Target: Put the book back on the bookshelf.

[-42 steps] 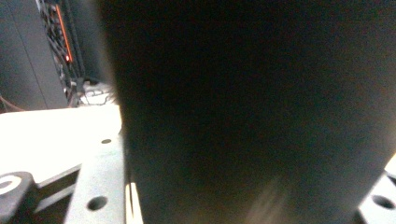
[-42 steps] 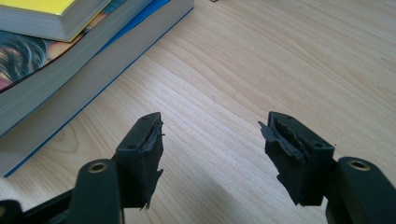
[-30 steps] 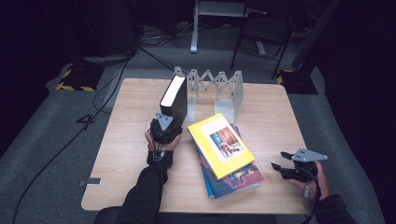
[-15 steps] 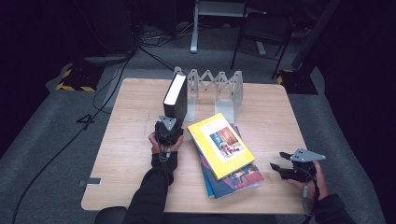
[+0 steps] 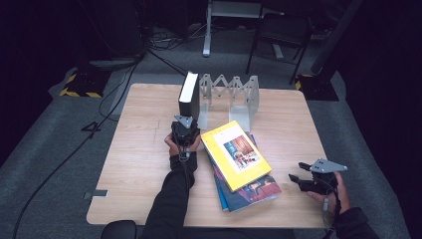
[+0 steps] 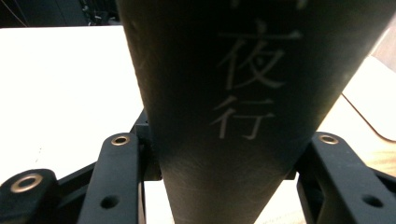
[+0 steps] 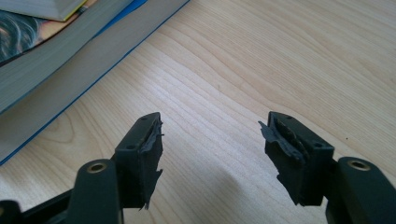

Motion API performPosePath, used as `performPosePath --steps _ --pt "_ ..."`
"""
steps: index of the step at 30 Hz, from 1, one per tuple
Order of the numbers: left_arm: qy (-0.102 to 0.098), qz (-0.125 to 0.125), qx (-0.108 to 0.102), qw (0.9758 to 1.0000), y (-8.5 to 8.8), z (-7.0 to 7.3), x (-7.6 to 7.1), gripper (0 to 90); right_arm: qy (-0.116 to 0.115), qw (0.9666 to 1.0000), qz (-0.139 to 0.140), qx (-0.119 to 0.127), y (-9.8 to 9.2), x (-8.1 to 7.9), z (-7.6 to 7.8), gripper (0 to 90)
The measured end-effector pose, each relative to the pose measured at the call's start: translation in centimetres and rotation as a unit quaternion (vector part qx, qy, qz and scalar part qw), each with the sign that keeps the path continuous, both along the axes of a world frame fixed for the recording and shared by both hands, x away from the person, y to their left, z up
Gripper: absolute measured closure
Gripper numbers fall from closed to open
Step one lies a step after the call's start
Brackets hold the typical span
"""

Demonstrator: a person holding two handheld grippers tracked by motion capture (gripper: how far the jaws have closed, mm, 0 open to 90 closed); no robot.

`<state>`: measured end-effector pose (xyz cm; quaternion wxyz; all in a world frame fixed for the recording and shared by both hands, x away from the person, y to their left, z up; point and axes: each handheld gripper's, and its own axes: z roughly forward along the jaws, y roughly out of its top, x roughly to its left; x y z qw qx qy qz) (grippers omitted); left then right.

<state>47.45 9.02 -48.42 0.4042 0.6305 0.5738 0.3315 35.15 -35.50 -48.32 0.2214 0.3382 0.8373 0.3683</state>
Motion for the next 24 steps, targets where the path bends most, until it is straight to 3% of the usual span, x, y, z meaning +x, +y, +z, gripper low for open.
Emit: performPosePath --steps 2,6,11,18,20,24 --pt "0.001 -0.004 -0.007 1.0 0.2 0.0 0.1 50.4 -0.001 1.0 -0.001 -0.001 0.0 0.0 0.0 36.6" --pt "0.007 -0.028 0.009 0.9996 0.5 0.3 -0.1 48.8 -0.001 1.0 0.0 -0.001 -0.1 0.0 0.1 36.3" --pt "-0.006 -0.052 0.013 0.9985 1.2 1.3 -1.3 42.1 -0.002 1.0 0.0 0.004 -0.1 -0.1 0.2 36.2" --pt "-0.016 -0.082 0.026 0.9962 2.0 1.8 -2.9 45.8 -0.005 1.0 0.002 0.004 -0.1 -0.1 0.3 36.2" --pt "-0.017 -0.081 0.036 0.996 1.9 1.7 -3.0 47.9 -0.004 1.0 0.001 0.003 -0.1 -0.1 0.3 36.2" --pt "-0.021 -0.072 0.033 0.9967 1.7 1.6 -2.7 49.1 -0.003 1.0 0.002 0.002 0.0 -0.1 0.2 36.2"
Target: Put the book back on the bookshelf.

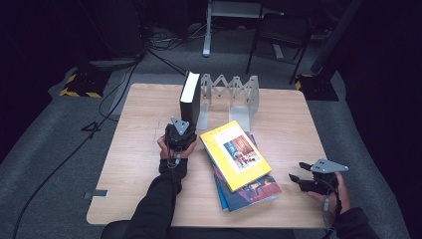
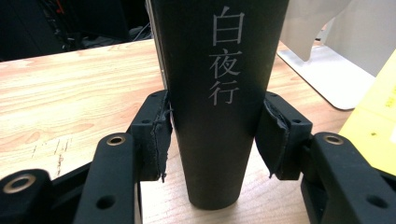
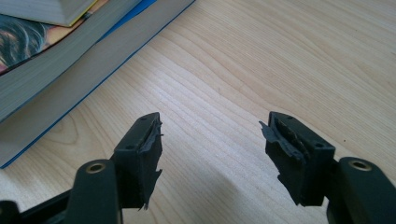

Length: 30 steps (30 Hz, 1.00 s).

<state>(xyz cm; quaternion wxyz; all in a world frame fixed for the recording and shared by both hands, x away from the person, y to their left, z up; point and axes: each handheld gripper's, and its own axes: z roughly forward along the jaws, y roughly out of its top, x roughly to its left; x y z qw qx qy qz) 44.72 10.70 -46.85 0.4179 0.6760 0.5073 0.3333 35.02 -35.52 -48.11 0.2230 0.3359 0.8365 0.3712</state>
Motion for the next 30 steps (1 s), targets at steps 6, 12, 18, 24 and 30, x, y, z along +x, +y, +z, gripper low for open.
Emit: performPosePath --steps 6,12,18,24,30 --pt "0.002 0.016 -0.009 0.9998 -0.2 0.1 1.1 50.7 0.0 1.0 0.0 -0.001 0.0 0.0 -0.1 36.5" --pt "0.007 0.05 -0.02 0.9985 -1.0 0.2 2.4 51.3 0.002 1.0 -0.001 -0.002 0.0 0.1 -0.2 36.6" --pt "0.014 0.073 -0.02 0.997 -1.8 0.4 3.4 51.5 0.002 1.0 -0.002 -0.002 -0.1 0.1 -0.2 36.6" --pt "0.02 0.082 -0.02 0.9963 -2.1 0.5 4.2 51.5 0.002 1.0 -0.001 -0.002 -0.1 0.0 -0.2 36.7" --pt "0.018 0.086 -0.025 0.9958 -2.3 0.4 4.4 51.3 0.002 1.0 -0.001 -0.001 -0.2 0.1 -0.2 36.7"
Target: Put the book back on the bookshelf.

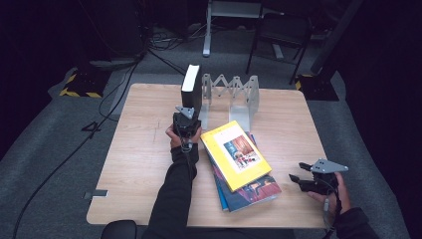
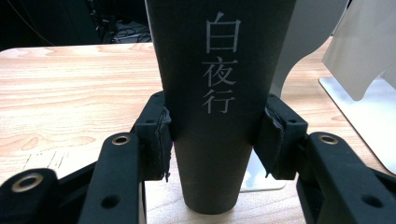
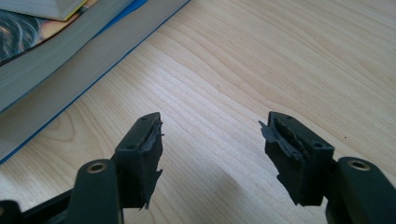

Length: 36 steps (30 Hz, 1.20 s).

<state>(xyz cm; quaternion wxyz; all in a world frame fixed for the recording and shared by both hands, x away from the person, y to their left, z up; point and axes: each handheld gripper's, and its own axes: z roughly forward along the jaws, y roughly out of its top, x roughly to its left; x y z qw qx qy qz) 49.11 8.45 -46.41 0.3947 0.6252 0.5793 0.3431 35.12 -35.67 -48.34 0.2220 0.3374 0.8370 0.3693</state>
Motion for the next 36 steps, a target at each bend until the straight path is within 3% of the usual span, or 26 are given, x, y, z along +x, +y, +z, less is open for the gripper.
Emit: performPosePath --steps 8,12,25,28,30,31,36 --pt "-0.005 -0.04 -0.016 0.999 1.2 0.2 -0.8 49.7 -0.003 1.0 -0.001 0.002 -0.1 -0.2 0.2 36.7" --pt "-0.004 -0.069 -0.003 0.9976 2.2 0.2 -2.0 49.3 -0.005 1.0 -0.001 0.002 -0.2 -0.2 0.4 36.7" --pt "0.008 -0.122 0.027 0.9921 4.3 1.2 -4.1 46.1 -0.008 1.0 0.002 0.0 0.0 -0.3 0.6 36.7" --pt "0.017 -0.146 0.039 0.9883 4.2 1.0 -4.8 45.0 -0.008 1.0 0.003 0.001 0.0 -0.4 0.7 36.8" --pt "0.02 -0.165 0.06 0.9842 4.1 1.0 -5.5 43.9 -0.008 1.0 0.004 0.003 0.0 -0.4 0.7 36.8" --pt "0.02 -0.18 0.07 0.981 4.1 1.1 -5.9 43.7 -0.008 1.0 0.005 0.001 0.0 -0.4 0.7 36.8" --pt "0.029 -0.227 0.086 0.9698 4.1 0.9 -7.6 42.0 -0.007 1.0 0.006 -0.002 0.1 -0.4 0.7 36.9"
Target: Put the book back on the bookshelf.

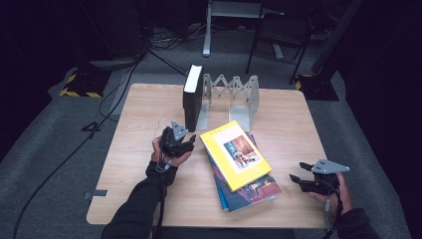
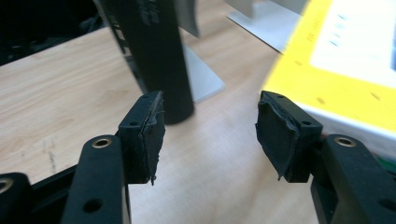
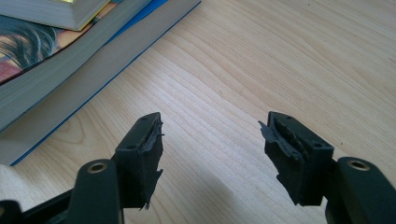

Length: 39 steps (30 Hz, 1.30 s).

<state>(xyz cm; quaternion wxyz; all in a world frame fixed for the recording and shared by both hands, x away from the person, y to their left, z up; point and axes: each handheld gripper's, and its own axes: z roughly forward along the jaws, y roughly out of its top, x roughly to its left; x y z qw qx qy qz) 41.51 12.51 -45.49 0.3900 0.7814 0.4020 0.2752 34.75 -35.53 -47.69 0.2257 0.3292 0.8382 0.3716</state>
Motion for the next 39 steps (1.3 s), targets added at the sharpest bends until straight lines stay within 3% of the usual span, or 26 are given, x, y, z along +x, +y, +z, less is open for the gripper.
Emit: performPosePath --steps 8,12,14,16,19,21,26,31,33,35,37,38,39 --pt "0.03 -0.073 0.016 0.9968 0.9 -0.6 -2.4 39.9 0.0 0.9999 0.009 0.009 0.2 -0.3 0.7 37.2" --pt "0.053 -0.111 0.026 0.9921 1.4 -1.1 -3.4 37.3 -0.007 0.9991 0.021 0.036 0.5 -0.7 1.9 37.7" --pt "0.069 -0.137 0.035 0.9876 1.7 -1.6 -4.3 35.9 -0.009 0.9985 0.033 0.042 0.9 -1.0 2.4 37.9" --pt "0.072 -0.142 0.039 0.9864 1.7 -1.8 -4.6 35.6 -0.014 0.998 0.044 0.044 1.5 -1.2 2.9 38.0" --pt "0.092 -0.165 0.053 0.9807 1.6 -2.8 -5.6 33.5 -0.019 0.9965 0.066 0.049 2.6 -1.5 3.9 37.7" --pt "0.1 -0.178 0.057 0.9773 1.5 -3.3 -6.0 31.7 -0.016 0.9946 0.08 0.064 3.5 -1.5 4.6 37.5" --pt "0.106 -0.191 0.061 0.9739 1.0 -3.7 -6.4 29.8 -0.016 0.9928 0.103 0.06 5.6 -1.0 5.3 37.5" --pt "0.101 -0.177 0.062 0.977 0.5 -3.9 -5.8 27.3 0.005 0.9901 0.127 0.059 8.1 0.5 5.2 37.2" --pt "0.097 -0.167 0.051 0.9799 0.3 -3.6 -5.3 26.6 0.02 0.9906 0.127 0.047 8.9 1.3 4.7 36.1" --pt "0.086 -0.162 0.045 0.9821 0.2 -3.2 -4.6 25.6 0.038 0.989 0.134 0.05 9.5 1.9 4.2 35.1" --pt "0.083 -0.162 0.04 0.9825 0.1 -3.0 -4.3 24.4 0.051 0.9887 0.135 0.04 10.1 2.2 3.7 34.7" --pt "0.076 -0.156 0.031 0.9843 0.1 -2.7 -3.5 24.2 0.049 0.9878 0.141 0.044 10.2 2.3 3.5 32.8" --pt "0.076 -0.156 0.031 0.9843 0.1 -2.7 -3.5 23.6 0.049 0.9878 0.141 0.044 10.2 2.3 3.5 32.8"
